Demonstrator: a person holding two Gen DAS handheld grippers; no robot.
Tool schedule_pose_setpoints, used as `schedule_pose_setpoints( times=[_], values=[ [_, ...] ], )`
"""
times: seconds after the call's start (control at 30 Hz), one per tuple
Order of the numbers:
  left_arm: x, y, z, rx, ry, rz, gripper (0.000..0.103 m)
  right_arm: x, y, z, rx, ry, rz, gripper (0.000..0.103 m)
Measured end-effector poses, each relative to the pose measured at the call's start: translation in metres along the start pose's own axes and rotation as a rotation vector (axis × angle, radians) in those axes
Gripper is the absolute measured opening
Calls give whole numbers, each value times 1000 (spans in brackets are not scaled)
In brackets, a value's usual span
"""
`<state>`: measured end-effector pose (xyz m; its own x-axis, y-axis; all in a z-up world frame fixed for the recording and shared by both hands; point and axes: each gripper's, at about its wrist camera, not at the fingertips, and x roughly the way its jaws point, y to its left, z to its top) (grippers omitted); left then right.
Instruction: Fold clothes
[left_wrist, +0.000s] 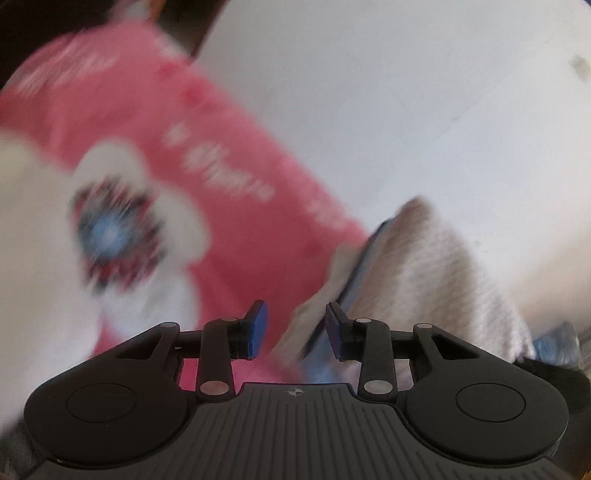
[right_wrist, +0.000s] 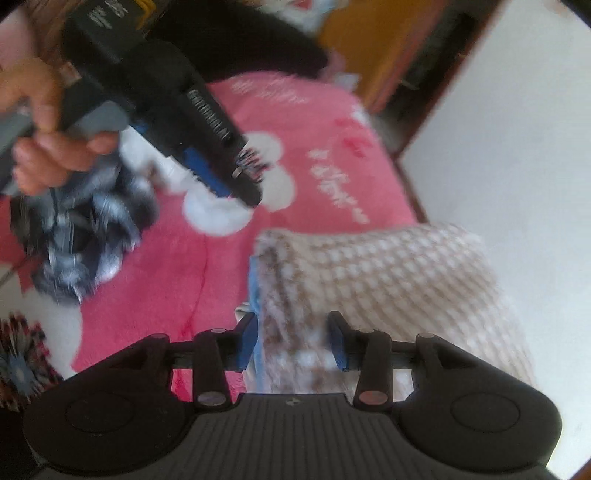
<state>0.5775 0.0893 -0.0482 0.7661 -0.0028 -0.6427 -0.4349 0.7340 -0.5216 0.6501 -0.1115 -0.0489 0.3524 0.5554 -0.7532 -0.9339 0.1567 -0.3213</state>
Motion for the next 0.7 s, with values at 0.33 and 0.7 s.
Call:
schedule_pose_setpoints(
  times=[0.33,0.7],
  values=[
    [71,-78,-21,393,147,0,35,-53,-78,-64,508,47,-337,41],
    [45,-108,25,490,49,20,35,-81,-122,-99,819,-57,-271,41]
  ],
)
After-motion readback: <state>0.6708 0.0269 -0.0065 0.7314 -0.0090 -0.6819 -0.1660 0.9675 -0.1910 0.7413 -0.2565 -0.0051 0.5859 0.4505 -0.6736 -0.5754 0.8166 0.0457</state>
